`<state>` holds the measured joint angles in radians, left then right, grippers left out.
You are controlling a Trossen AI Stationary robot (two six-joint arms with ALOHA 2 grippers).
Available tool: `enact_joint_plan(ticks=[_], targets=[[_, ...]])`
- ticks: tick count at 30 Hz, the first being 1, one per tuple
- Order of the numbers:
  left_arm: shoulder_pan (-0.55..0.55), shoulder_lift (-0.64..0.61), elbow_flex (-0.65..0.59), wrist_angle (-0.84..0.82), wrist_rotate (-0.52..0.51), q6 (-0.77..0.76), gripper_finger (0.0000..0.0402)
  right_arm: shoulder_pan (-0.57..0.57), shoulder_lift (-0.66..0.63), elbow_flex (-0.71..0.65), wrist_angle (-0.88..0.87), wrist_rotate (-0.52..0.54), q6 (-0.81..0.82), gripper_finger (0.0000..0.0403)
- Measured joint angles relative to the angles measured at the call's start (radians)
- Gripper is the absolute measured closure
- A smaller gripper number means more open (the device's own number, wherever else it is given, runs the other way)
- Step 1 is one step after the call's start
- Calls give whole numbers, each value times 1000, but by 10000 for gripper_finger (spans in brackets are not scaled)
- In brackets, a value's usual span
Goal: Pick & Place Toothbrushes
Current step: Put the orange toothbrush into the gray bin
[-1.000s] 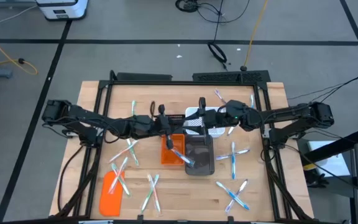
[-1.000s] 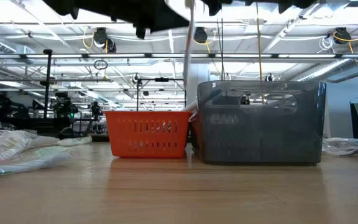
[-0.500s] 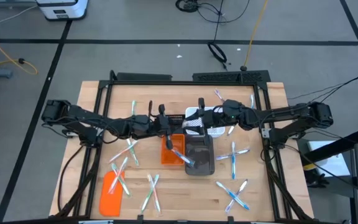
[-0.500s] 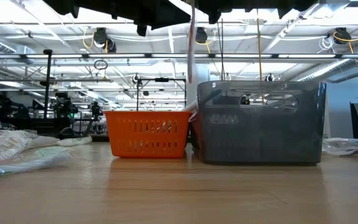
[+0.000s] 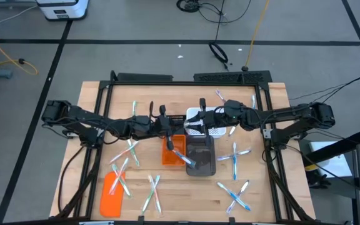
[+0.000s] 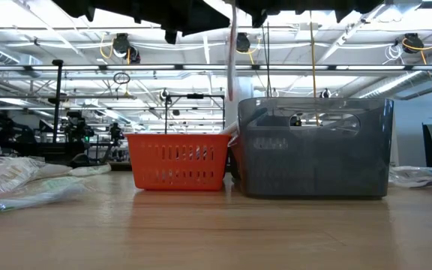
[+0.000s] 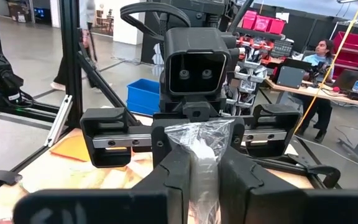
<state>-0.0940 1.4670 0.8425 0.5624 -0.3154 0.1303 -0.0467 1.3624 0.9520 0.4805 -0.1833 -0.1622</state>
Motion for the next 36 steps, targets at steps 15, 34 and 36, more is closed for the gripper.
enact_joint_plan(ticks=[15, 34, 36], targets=[[-12, -12, 1, -68, -84, 76, 289, 0, -81, -2, -146, 1, 60, 363], [-11, -15, 2, -119, -115, 94, 273, 88, -115, -30, -353, 3, 297, 363], [-11, -15, 2, -122, -115, 87, 273, 103, -115, -64, -334, 27, 336, 363]])
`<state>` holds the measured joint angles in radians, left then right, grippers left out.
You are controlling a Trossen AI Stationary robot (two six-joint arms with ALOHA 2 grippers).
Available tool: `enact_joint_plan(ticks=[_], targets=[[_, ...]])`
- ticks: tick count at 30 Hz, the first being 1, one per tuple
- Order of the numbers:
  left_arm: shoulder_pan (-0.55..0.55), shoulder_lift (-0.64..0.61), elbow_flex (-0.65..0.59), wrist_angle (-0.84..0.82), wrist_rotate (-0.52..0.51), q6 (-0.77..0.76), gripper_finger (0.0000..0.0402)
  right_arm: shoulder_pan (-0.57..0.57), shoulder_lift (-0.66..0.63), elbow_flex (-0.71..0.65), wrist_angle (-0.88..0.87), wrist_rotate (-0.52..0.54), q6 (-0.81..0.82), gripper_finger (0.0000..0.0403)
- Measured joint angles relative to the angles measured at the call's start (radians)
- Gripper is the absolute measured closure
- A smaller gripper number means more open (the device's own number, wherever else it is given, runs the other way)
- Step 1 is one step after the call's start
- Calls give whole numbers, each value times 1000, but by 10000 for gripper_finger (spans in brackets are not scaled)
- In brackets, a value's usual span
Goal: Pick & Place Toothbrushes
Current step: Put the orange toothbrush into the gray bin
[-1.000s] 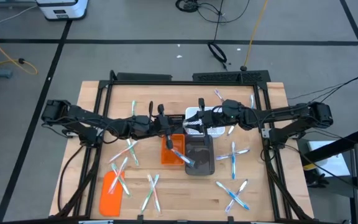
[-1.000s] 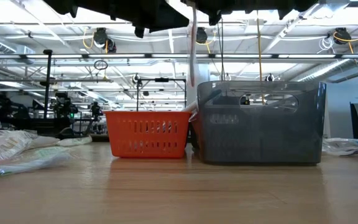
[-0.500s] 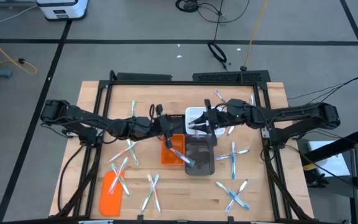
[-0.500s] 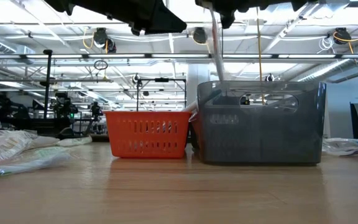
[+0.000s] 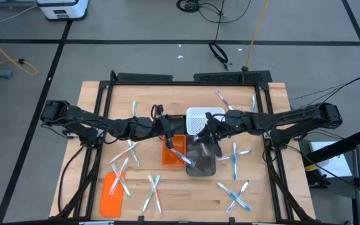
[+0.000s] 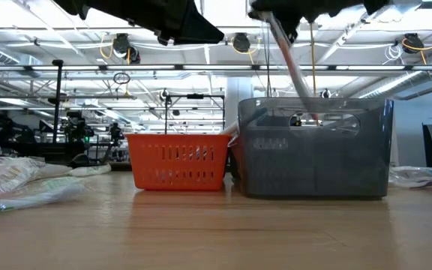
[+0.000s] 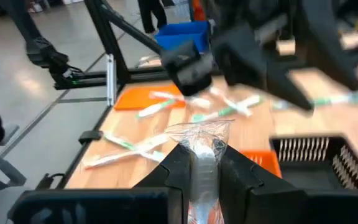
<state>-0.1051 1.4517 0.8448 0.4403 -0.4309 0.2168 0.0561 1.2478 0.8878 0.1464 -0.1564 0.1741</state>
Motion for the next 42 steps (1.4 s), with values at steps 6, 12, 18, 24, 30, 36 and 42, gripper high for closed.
enact_joint_plan(ticks=[6, 12, 18, 24, 30, 36, 42], targets=[[0, 0, 0, 0, 0, -2, 273, 31, 0, -104, 133, 18, 127, 363], [0, 0, 0, 1, 1, -5, 273, 44, 0, -176, 195, 30, 231, 363], [0, 0, 0, 1, 1, -5, 273, 45, 0, -253, 280, 51, 283, 363], [2, 0, 0, 1, 2, -5, 273, 44, 0, -322, 347, 55, 292, 363], [15, 1, -1, 0, 3, -16, 273, 44, 0, -338, 351, 54, 310, 346], [15, 1, -1, 0, 3, -16, 273, 44, 0, -354, 351, 52, 289, 332], [15, 1, -1, 0, 3, -16, 273, 44, 0, -357, 351, 52, 277, 321]])
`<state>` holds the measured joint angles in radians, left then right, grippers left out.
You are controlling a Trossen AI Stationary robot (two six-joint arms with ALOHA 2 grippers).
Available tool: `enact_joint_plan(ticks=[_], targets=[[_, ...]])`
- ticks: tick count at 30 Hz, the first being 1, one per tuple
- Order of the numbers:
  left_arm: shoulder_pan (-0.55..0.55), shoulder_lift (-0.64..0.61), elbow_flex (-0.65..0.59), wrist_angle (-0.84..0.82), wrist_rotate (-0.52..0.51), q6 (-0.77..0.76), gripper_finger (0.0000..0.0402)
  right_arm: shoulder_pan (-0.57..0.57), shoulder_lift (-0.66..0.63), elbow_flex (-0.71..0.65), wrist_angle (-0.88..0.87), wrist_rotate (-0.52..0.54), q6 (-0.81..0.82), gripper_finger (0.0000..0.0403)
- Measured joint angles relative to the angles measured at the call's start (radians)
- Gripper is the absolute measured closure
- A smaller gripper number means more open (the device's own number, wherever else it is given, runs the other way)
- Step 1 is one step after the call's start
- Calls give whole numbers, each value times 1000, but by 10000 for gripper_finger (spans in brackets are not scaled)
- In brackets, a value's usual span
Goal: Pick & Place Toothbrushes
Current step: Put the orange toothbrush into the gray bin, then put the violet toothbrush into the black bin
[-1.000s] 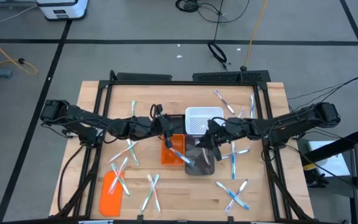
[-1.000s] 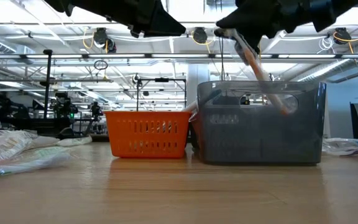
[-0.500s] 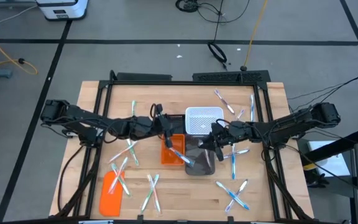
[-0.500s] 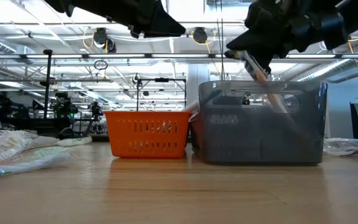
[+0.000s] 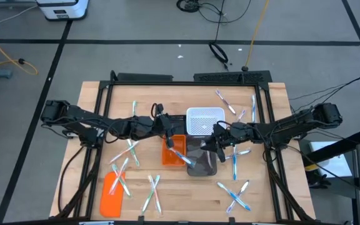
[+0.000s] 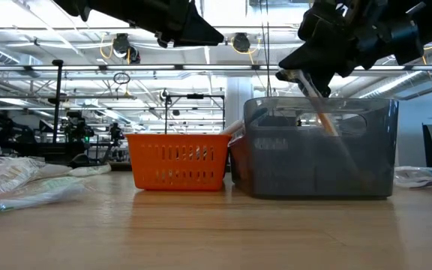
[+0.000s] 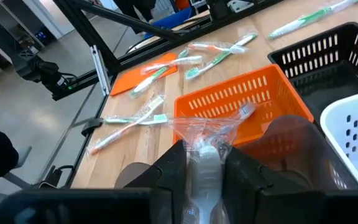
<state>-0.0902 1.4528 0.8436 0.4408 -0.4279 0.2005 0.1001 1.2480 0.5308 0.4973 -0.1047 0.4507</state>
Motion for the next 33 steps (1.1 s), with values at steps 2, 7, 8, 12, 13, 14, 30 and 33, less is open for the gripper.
enact_joint_plan(ticks=[2, 7, 8, 12, 13, 14, 30, 33], targets=[[0, 0, 0, 0, 0, 0, 273, 0, 0, 0, 0, 0, -4, 311], [0, 0, 0, 0, 0, 0, 273, 0, 0, 0, -8, 0, -23, 271], [0, 0, 0, 0, 0, 0, 273, 0, 0, 0, -10, 0, -23, 263], [0, 0, 0, 0, 0, 0, 273, 0, 0, 0, -21, 2, -25, 233], [0, 0, 0, 0, 0, 0, 273, 0, 0, 0, -21, 2, -25, 227], [0, 0, 0, 0, 0, 0, 273, 0, 0, 0, -20, 2, -26, 222], [0, 0, 0, 0, -1, 0, 273, 0, -165, 0, -229, -1, -127, 228], [0, 0, 0, 0, -1, 0, 273, 0, -240, 1, -348, -1, -131, 233]])
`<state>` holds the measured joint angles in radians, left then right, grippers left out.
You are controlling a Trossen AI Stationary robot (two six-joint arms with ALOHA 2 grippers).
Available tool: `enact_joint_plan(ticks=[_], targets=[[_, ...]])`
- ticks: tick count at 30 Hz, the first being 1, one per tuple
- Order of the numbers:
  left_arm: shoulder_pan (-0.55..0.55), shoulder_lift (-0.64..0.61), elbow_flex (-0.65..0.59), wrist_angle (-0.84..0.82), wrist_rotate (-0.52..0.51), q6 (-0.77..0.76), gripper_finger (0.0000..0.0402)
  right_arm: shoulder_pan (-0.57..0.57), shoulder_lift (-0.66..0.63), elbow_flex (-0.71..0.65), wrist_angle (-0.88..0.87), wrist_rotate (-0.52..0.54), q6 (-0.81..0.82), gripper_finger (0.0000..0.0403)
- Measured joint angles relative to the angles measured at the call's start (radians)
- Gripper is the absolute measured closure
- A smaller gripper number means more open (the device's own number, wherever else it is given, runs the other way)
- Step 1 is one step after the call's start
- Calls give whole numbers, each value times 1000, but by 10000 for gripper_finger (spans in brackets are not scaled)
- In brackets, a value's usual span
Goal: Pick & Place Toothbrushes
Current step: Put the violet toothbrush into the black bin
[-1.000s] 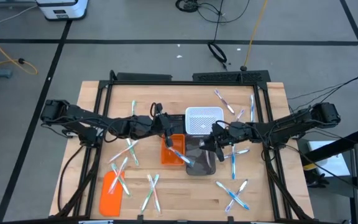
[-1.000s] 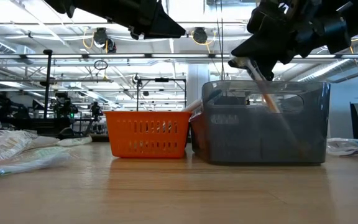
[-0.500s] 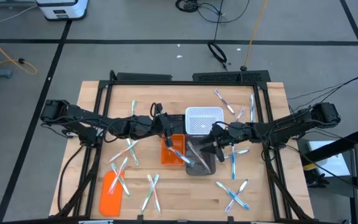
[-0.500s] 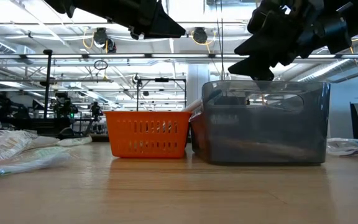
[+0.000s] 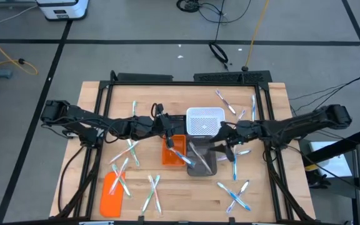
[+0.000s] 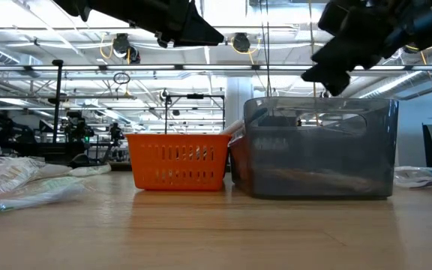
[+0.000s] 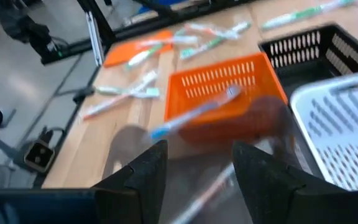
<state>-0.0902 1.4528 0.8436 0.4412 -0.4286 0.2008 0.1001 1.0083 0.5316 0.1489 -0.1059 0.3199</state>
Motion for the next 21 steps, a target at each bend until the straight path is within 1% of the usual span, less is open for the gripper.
enact_joint_plan(ticks=[6, 10, 13, 17, 21], targets=[[0, 0, 0, 0, 0, 0, 273, 1, -129, 0, -241, -3, -7, 236], [0, 0, 0, 2, 0, 0, 273, 25, -176, 0, -365, -2, -17, 236], [0, 0, 0, 2, 0, 0, 273, 61, -179, 0, -416, 0, 3, 236], [0, 0, 0, 3, 0, 0, 273, 119, -149, 0, -450, 7, 11, 236], [0, 0, 0, 4, 0, 0, 273, 171, -107, 0, -473, 63, 9, 236]])
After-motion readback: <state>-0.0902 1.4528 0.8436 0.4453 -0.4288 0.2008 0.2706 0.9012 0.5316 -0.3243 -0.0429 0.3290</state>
